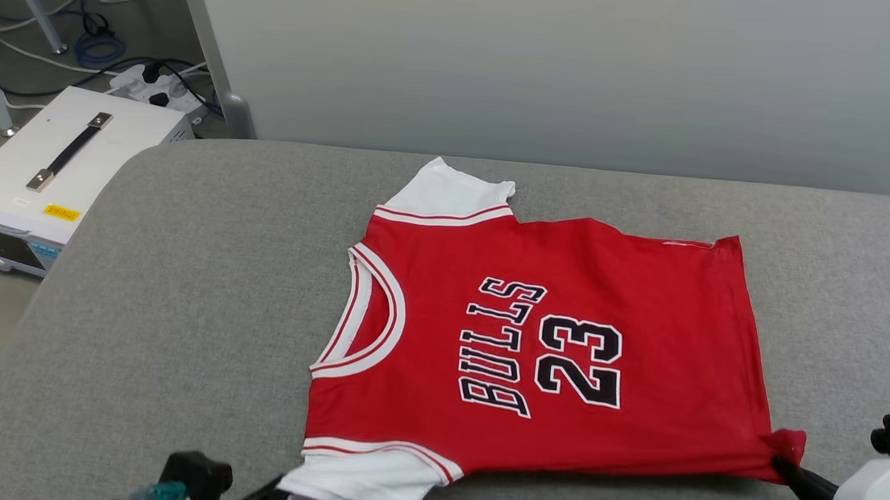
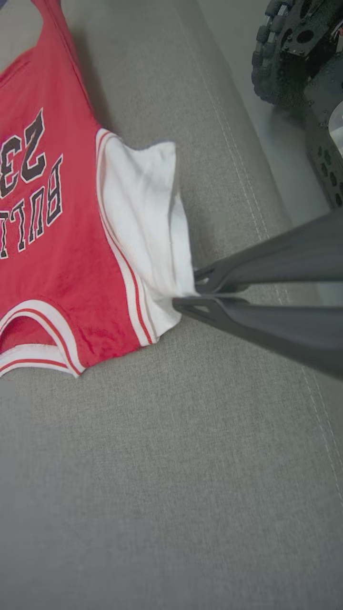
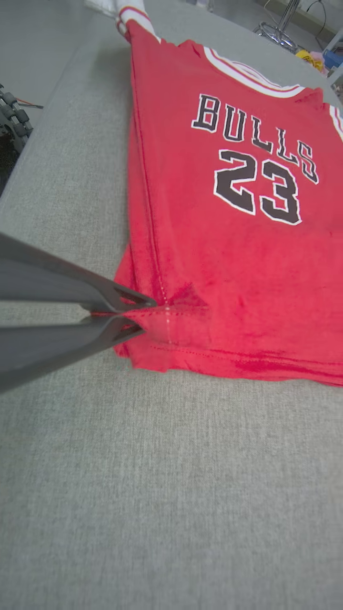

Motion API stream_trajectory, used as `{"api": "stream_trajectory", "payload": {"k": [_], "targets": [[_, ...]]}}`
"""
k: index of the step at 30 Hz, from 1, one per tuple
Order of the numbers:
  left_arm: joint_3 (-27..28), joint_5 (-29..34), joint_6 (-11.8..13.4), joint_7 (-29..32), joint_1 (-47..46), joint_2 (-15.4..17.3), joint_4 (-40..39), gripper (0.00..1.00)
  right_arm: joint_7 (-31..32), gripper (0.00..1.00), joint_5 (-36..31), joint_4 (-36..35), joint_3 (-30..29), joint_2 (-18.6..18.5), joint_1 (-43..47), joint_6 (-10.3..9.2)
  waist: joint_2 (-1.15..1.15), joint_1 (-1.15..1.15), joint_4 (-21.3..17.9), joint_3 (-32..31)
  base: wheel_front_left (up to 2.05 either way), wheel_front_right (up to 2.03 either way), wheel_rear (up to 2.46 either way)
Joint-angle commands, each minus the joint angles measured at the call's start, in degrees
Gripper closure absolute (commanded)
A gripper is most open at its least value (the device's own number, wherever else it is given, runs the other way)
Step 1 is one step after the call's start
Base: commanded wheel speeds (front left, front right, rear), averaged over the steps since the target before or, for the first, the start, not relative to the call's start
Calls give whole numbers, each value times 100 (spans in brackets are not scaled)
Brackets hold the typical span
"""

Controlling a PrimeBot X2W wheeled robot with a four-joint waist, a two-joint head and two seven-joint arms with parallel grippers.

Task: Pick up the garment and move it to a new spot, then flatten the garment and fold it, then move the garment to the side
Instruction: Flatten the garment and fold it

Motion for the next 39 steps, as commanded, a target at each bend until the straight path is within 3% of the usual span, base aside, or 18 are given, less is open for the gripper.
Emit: {"api": "stream_trajectory", "payload": {"k": [1,13,28,36,37,38,39], "targets": [[81,98,13,-42,-277,0,-25,100,76,100,-89,-162,-129,54,22,-46,0,1,-35,161,0,0,0],[218,398,-230,247,-1776,-172,184,100,867,100,-809,-936,-817,580,-534,-46,0,1,-182,909,0,0,0],[42,459,-873,557,-3254,-608,1727,100,1084,100,-1389,-529,-877,922,-1369,-46,0,1,-333,1488,0,0,0],[-159,464,-1070,538,-3700,-946,2617,100,1051,100,-1466,-252,-779,969,-1608,-46,0,1,-420,1585,0,0,0],[-191,488,-1084,509,-3756,-997,2726,13,1047,100,-1474,-197,-785,983,-1627,-46,0,1,-422,1579,0,0,0],[-201,506,-1085,463,-3797,-1043,2821,0,1016,65,-1493,-167,-792,991,-1645,-46,0,1,-423,1573,0,0,0],[-205,519,-1080,397,-3837,-1110,2946,0,961,0,-1532,-130,-799,997,-1665,-46,0,1,-422,1555,0,0,0]]}}
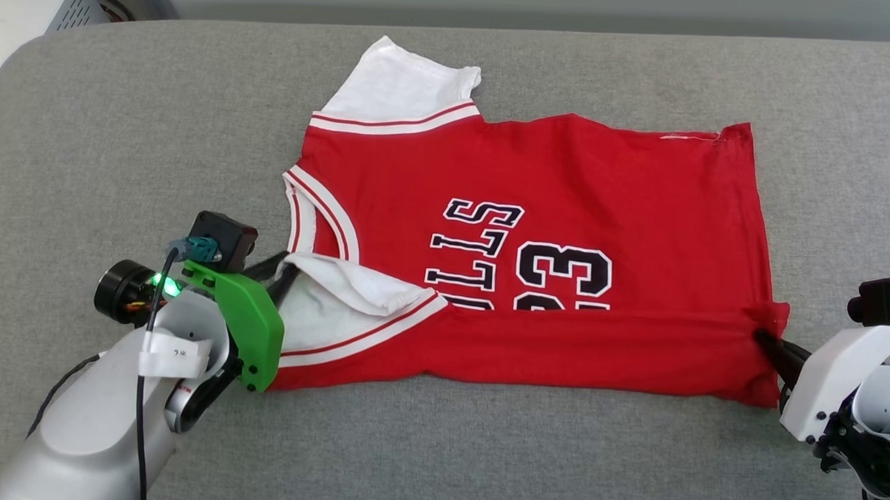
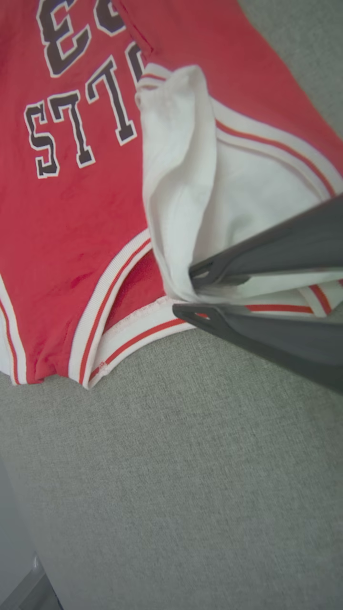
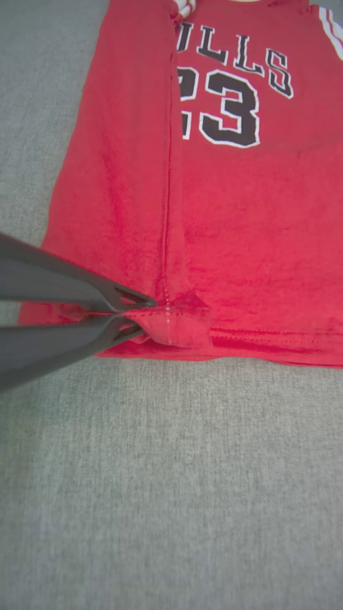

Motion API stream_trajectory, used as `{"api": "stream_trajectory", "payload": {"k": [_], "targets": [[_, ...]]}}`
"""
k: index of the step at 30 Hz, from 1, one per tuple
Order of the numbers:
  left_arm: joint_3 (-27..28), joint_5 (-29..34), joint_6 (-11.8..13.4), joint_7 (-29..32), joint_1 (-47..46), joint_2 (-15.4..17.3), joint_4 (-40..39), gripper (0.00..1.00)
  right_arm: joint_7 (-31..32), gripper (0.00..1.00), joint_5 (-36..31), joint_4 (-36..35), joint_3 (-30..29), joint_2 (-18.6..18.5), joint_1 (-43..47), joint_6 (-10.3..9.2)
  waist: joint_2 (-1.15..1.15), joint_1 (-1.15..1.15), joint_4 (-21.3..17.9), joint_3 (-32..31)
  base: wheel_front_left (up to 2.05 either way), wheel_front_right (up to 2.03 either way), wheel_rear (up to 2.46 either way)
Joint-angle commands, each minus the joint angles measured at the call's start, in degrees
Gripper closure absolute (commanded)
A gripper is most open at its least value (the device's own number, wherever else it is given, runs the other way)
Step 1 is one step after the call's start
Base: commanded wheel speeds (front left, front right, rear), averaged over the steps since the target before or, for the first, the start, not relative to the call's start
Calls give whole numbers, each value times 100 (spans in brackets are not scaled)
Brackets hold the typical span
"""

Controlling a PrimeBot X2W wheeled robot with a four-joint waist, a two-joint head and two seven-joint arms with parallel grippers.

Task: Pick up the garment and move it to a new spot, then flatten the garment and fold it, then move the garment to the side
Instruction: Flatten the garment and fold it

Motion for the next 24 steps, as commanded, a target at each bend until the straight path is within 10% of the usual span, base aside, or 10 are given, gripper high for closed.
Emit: {"api": "stream_trajectory", "payload": {"k": [1,24], "targets": [[0,32,-12,-94,-140,-79,129,0,-73,0,-91,51,-11,12,-124,-4,0,0,3,-35,0,0,0],[706,-653,1016,-1407,1287,-514,-395,0,12,0,-821,-731,-52,43,799,-4,0,0,202,-1003,0,0,0]]}}
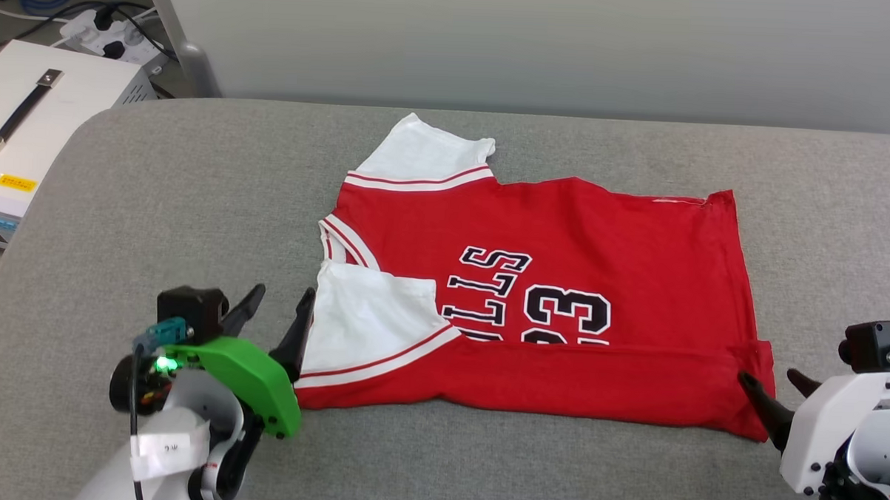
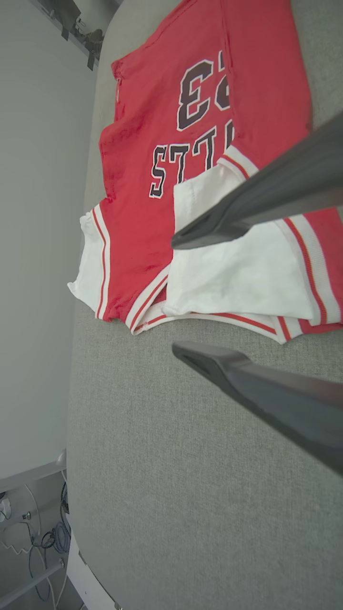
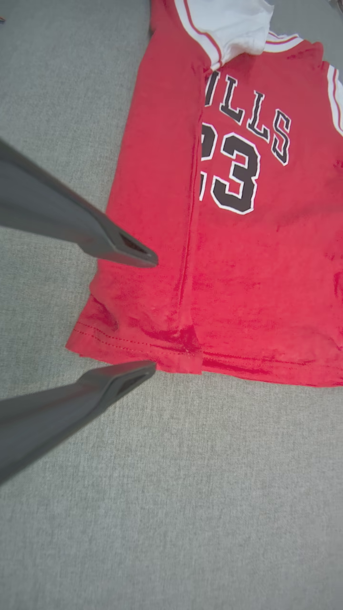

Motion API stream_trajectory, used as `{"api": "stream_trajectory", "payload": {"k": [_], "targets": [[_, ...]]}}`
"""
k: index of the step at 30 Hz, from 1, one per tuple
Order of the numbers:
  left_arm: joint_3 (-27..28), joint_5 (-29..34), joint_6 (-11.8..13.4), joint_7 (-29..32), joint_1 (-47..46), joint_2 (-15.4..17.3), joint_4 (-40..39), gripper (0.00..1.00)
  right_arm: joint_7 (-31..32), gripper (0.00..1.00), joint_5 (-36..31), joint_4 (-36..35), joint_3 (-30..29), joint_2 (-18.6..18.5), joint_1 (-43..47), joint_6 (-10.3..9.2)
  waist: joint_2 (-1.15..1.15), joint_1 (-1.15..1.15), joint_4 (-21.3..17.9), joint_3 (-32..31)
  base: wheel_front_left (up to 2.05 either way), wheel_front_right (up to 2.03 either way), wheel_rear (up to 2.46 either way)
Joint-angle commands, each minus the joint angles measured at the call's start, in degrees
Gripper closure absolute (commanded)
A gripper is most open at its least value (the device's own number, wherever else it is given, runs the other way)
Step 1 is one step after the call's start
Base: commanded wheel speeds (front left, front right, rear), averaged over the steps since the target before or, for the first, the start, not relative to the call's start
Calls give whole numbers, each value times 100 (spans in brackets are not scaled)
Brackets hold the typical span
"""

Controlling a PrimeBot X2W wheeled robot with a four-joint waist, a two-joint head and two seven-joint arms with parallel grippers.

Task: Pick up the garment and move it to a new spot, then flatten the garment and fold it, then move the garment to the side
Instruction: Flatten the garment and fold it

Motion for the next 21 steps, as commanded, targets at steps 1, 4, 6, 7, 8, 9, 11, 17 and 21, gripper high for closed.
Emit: {"api": "stream_trajectory", "payload": {"k": [1,4,6,7,8,9,11,17,21], "targets": [[26,-31,112,57,171,48,-141,0,99,0,-109,-91,-81,69,116,-4,0,0,15,-31,0,0,0],[13,-123,367,331,485,134,-496,0,373,0,-375,-317,-262,201,271,-4,0,0,-18,32,0,0,0],[0,-174,531,545,643,205,-680,0,545,0,-526,-470,-376,311,347,-4,0,0,-45,86,0,0,0],[-3,-204,615,659,709,241,-769,0,647,0,-595,-560,-431,375,389,-4,0,0,-59,125,0,0,0],[-14,-219,672,755,748,270,-829,0,720,0,-643,-635,-467,423,416,-4,0,0,-70,154,0,0,0],[-49,-217,725,878,782,314,-892,0,799,0,-693,-734,-499,480,440,-4,0,0,-88,198,0,0,0],[-97,-230,833,1106,831,381,-944,0,916,0,-758,-896,-532,575,469,-4,0,0,-132,273,0,0,0],[-150,-208,1062,1441,794,459,-889,0,1081,0,-860,-1184,-601,728,478,-4,0,0,-253,494,0,0,0],[-177,-168,1095,1505,671,449,-645,0,1096,0,-880,-1266,-608,758,456,-4,0,0,-327,646,0,0,0]]}}
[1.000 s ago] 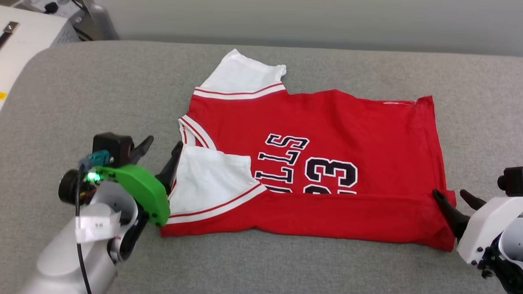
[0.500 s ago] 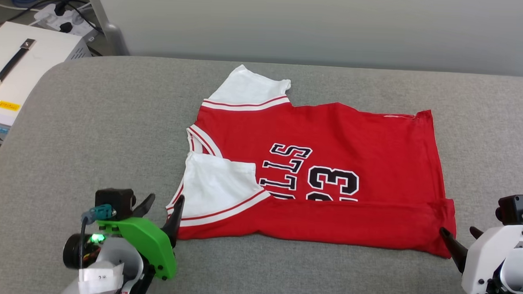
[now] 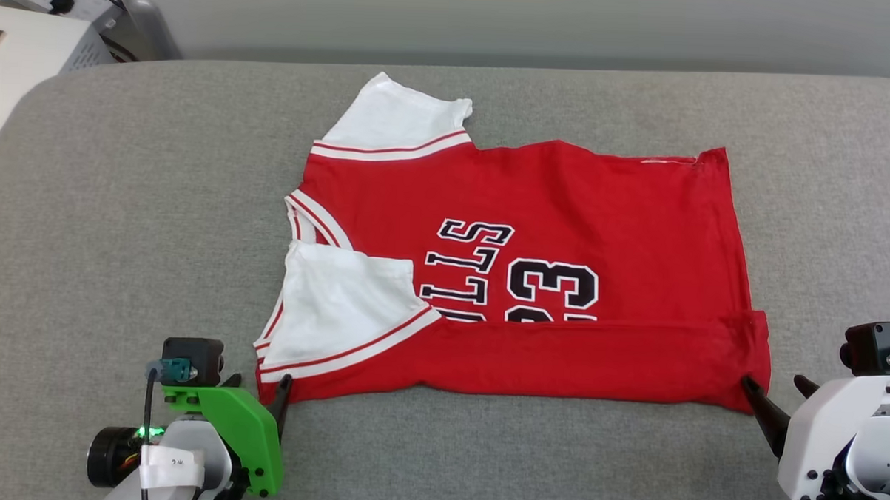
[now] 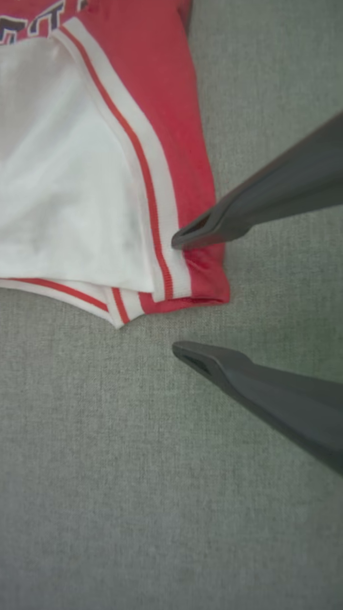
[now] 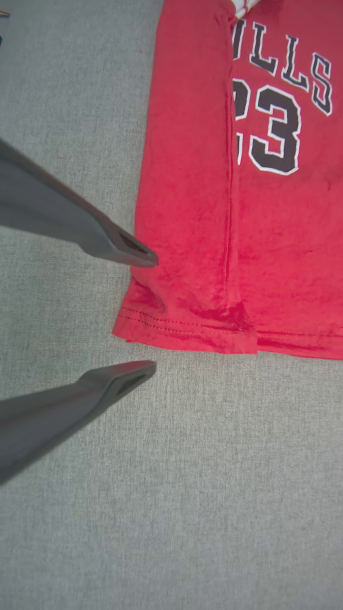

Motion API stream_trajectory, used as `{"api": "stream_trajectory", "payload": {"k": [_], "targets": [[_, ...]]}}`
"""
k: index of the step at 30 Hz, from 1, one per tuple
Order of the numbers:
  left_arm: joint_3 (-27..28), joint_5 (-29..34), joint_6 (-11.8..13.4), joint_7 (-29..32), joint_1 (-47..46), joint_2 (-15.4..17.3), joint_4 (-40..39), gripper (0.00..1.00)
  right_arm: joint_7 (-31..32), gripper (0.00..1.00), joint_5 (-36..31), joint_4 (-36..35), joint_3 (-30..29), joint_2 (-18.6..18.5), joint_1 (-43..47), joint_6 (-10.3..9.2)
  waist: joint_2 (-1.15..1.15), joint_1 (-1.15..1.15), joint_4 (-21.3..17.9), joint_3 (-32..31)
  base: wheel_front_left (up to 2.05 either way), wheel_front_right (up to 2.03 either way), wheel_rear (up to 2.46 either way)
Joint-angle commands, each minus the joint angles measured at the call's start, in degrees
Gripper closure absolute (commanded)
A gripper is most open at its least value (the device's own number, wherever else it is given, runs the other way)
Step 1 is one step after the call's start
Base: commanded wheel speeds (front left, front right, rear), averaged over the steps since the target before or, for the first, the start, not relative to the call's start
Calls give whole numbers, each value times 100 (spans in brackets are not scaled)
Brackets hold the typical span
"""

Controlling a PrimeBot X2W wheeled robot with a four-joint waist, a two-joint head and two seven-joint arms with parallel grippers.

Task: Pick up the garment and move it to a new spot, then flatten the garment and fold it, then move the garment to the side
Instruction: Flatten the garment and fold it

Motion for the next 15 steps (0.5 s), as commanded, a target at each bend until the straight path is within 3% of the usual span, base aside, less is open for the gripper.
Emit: {"api": "stream_trajectory", "payload": {"k": [1,5,10,11,12,13,15], "targets": [[16,15,33,12,-111,11,102,0,23,0,-38,-47,0,33,30,-4,0,0,-91,129,0,0,0],[33,23,53,-15,-258,-62,464,0,22,0,-34,-68,36,39,12,-4,0,0,-150,233,0,0,0],[-150,-96,-97,275,-246,-205,826,0,23,0,-15,-64,53,30,-1,-4,0,0,-189,273,0,0,0],[-202,-134,-133,381,-219,-229,869,14,22,0,-14,-57,48,25,-1,-4,0,0,-189,267,0,0,0],[-259,-177,-180,487,-188,-257,902,67,20,0,-20,-47,36,17,0,-4,0,0,-184,253,0,0,0],[-288,-204,-210,530,-170,-282,914,100,17,0,-27,-38,29,9,1,-4,0,0,-177,237,0,0,0],[-318,-245,-263,546,-138,-329,922,100,13,0,-40,-15,11,-4,6,-4,0,0,-152,186,0,0,0]]}}
